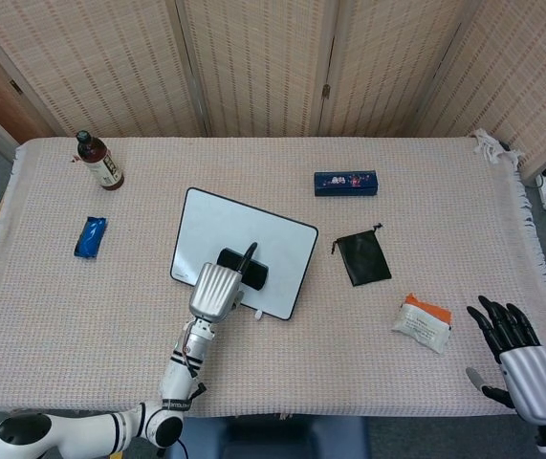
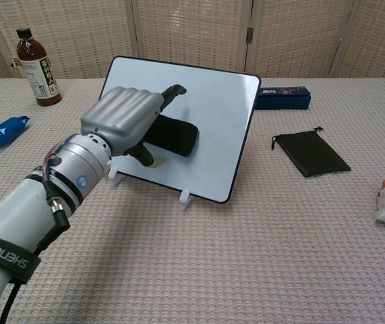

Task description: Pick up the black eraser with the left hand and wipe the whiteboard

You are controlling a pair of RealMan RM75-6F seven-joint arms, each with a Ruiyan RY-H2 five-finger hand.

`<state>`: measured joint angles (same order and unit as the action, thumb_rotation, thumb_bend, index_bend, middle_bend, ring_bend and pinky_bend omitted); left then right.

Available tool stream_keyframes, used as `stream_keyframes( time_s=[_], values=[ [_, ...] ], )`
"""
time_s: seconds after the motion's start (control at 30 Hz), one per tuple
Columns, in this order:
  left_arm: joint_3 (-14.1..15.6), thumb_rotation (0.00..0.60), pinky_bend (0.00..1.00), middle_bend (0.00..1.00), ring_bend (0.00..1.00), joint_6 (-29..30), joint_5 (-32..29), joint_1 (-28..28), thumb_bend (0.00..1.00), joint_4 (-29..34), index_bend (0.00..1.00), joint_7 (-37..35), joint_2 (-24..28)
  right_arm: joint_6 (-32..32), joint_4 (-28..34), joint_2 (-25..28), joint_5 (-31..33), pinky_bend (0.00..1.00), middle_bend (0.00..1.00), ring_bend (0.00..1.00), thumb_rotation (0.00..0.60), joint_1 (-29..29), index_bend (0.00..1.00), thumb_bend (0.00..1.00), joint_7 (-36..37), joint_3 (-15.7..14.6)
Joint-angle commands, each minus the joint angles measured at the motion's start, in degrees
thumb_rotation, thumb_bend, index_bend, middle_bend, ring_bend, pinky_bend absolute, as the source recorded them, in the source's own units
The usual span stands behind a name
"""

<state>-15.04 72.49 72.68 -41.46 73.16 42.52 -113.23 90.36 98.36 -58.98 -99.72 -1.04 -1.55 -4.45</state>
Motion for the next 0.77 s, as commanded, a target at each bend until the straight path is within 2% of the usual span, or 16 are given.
stream_keyframes(
  time_s=[0.03,0.17,0.23,0.3,0.43,0.5,0.6,0.7,0.77],
  values=[
    [1.37,0.6,1.0,1.0,0.98,0.98,0.07,1.58,0.25,4.42,0.07,1.22,2.66,0.03,-0.08,0.0,-0.1,0.0,0.0,0.0,0.6,-0.01,0.0,0.29,0.01,0.01],
    [4.48,0.6,1.0,1.0,0.95,3.76,1.25,5.44,0.24,13.06,0.05,1.88,9.38,0.08,-0.14,-0.04,-0.57,0.0,0.0,0.0,0.6,-0.05,0.0,0.29,-0.23,-0.11],
    [6.21,0.6,1.0,1.0,0.9,5.21,1.9,7.59,0.24,17.4,0.03,1.84,13.43,0.0,-0.15,-0.09,-0.85,0.0,0.0,0.0,0.6,-0.04,0.0,0.29,-0.46,-0.21],
    [8.48,0.6,0.95,0.96,0.8,7.2,2.79,10.38,0.24,22.29,0.02,1.44,18.68,-0.16,-0.15,-0.21,-1.11,0.0,0.0,0.0,0.6,0.02,0.0,0.29,-0.77,-0.3],
    [14.14,0.6,0.68,0.69,0.54,11.1,6.36,16.16,0.24,29.2,0.01,-2.75,29.94,-0.64,-0.04,-0.55,-1.77,0.0,0.0,0.0,0.6,0.13,0.0,0.3,-1.66,-0.61],
    [16.73,0.6,0.44,0.48,0.37,13.1,7.68,18.79,0.24,30.38,0.01,-3.66,34.11,-0.83,-0.04,-0.75,-2.19,0.0,0.0,0.0,0.6,0.15,0.0,0.29,-2.19,-0.81],
    [20.68,0.6,0.18,0.23,0.15,15.75,9.6,23.06,0.23,32.19,0.0,-9.28,39.74,-1.39,0.0,-1.16,-2.61,0.0,0.0,0.0,0.6,0.25,0.0,0.3,-3.1,-1.09],
    [24.01,0.6,0.03,0.12,0.04,19.3,12.25,27.62,0.23,30.4,0.0,-17.36,43.03,-2.02,0.04,-1.5,-2.68,0.0,0.0,0.0,0.6,0.4,0.0,0.29,-3.73,-1.25],
    [25.57,0.6,0.0,0.08,0.01,21.96,13.41,30.85,0.23,27.89,0.0,-22.16,43.76,-2.51,0.12,-1.72,-2.56,0.0,0.0,0.0,0.6,0.61,0.0,0.29,-4.04,-1.19]
  ],
)
